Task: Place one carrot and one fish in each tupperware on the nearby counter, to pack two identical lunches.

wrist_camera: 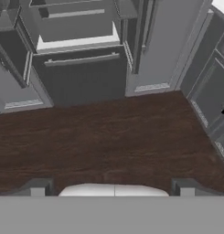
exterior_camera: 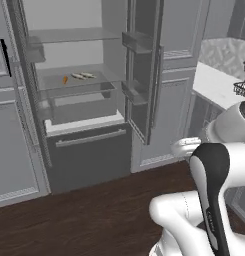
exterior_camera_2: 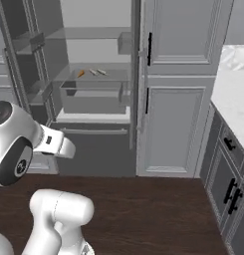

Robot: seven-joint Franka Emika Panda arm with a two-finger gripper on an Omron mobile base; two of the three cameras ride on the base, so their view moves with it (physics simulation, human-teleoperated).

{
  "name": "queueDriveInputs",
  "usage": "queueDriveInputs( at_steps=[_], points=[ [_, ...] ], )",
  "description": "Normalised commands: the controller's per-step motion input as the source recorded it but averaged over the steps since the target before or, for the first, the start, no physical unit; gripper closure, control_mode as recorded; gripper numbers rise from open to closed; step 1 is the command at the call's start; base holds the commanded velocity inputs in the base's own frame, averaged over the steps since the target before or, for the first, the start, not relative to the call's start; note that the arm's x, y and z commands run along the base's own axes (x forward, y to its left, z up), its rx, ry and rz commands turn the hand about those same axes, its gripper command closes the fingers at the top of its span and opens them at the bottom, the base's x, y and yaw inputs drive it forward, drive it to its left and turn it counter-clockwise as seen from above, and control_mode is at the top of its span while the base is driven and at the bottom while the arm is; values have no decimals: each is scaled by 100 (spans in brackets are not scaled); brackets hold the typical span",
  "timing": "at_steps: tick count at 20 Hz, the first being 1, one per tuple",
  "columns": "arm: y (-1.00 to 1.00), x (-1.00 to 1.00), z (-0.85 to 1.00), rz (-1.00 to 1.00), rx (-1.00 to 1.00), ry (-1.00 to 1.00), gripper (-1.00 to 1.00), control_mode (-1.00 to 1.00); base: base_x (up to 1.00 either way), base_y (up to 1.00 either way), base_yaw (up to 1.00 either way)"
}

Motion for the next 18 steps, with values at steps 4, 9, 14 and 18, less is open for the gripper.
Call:
queueDriveInputs(
  at_steps=[4,9,14,18],
  points=[
    [0,0,0,0,0,0,-100,100,41,10,42],
    [0,0,0,0,0,0,-100,100,68,0,8],
    [0,0,0,0,0,0,-100,100,85,6,0],
    [0,0,0,0,0,0,-100,100,64,38,0]
  ],
)
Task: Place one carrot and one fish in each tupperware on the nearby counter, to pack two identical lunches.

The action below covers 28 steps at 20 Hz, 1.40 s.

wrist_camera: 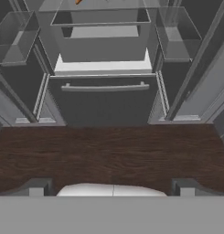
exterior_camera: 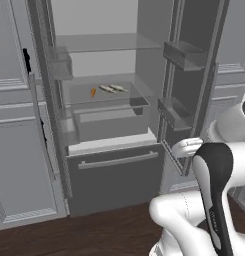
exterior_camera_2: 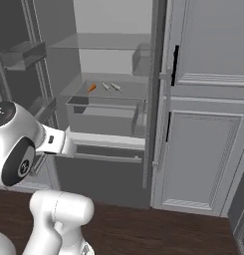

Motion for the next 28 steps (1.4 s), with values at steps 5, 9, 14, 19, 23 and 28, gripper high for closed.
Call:
queueDriveInputs(
  at_steps=[5,9,14,19,23,28],
  points=[
    [0,0,0,0,0,0,-100,100,55,27,0],
    [0,0,0,0,0,0,-100,100,56,6,1],
    [0,0,0,0,0,0,-100,100,58,19,0],
    [0,0,0,0,0,0,-100,100,56,26,0],
    [0,0,0,0,0,0,-100,100,51,21,0],
    [0,0,0,0,0,0,-100,100,48,45,0]
  ],
)
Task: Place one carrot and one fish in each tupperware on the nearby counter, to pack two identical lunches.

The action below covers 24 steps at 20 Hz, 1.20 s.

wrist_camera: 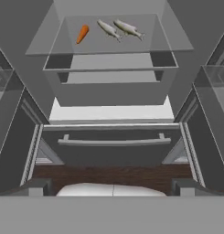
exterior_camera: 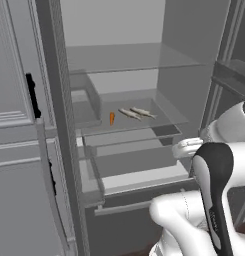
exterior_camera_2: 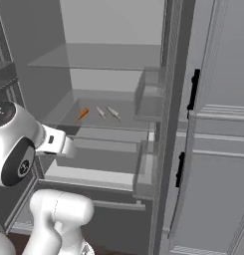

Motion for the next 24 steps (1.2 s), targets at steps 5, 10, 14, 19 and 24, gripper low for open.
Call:
queueDriveInputs(
  at_steps=[5,10,14,19,24],
  points=[
    [0,0,0,0,0,0,-100,100,70,22,0],
    [0,0,0,0,0,0,-100,100,67,-12,0],
    [0,0,0,0,0,0,-100,100,18,-3,0],
    [0,0,0,0,0,0,-100,100,0,0,0],
    [0,0,0,0,0,0,-100,100,0,0,0]
  ],
)
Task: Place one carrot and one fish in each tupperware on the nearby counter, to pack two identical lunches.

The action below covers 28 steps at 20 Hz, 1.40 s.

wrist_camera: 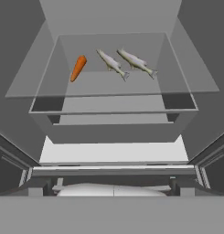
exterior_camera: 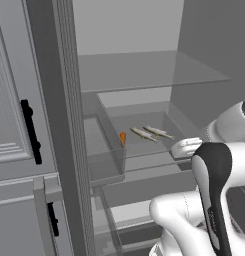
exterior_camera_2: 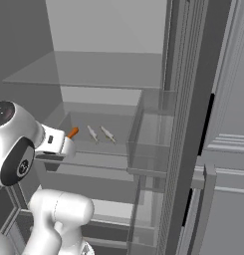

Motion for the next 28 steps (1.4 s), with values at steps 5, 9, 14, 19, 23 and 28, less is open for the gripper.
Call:
queueDriveInputs(
  at_steps=[5,9,14,19,23,28],
  points=[
    [-3,46,-11,4,0,-4,-100,-100,0,0,0],
    [-8,86,-27,5,0,0,-100,-100,0,0,0],
    [-49,100,-25,1,2,8,-100,-100,0,0,0],
    [-56,100,-26,0,3,3,-100,-100,0,0,0],
    [-12,86,-21,0,-3,5,-100,-100,0,0,0],
    [0,73,-56,0,-15,0,-100,-100,0,0,0]
  ],
)
